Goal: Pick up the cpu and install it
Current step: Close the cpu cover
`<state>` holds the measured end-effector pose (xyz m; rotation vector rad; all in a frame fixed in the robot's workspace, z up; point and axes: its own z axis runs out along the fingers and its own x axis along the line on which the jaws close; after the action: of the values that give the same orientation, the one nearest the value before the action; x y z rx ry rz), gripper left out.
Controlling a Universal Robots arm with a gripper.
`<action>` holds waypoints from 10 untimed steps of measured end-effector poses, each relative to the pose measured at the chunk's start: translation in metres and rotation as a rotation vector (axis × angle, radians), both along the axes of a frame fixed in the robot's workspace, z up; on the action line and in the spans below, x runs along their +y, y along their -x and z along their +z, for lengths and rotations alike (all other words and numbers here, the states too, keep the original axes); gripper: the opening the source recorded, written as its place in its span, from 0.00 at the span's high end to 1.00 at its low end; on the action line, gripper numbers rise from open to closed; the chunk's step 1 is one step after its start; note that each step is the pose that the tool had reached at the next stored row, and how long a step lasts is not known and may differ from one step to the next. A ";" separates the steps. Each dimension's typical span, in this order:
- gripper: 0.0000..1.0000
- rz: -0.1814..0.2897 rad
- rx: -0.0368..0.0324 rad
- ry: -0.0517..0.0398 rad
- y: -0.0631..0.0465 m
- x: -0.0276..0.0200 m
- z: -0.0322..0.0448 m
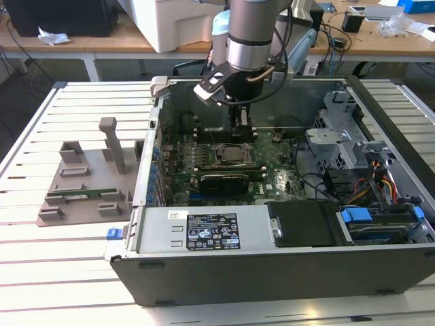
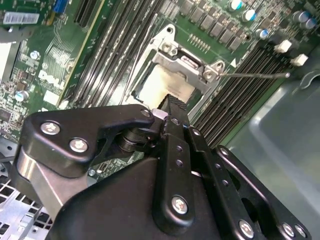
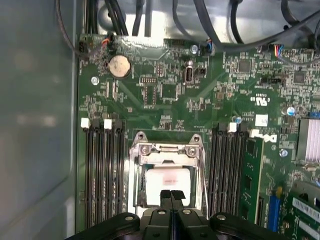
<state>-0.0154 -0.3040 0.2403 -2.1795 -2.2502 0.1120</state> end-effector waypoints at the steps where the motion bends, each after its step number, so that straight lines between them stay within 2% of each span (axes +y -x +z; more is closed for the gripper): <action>1: 0.89 0.000 0.0000 0.0000 0.001 0.0000 -0.0001; 10: 0.89 0.000 0.0000 0.0000 0.015 0.0000 -0.0008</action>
<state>-0.0306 -0.3041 0.2394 -2.1796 -2.2501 0.1121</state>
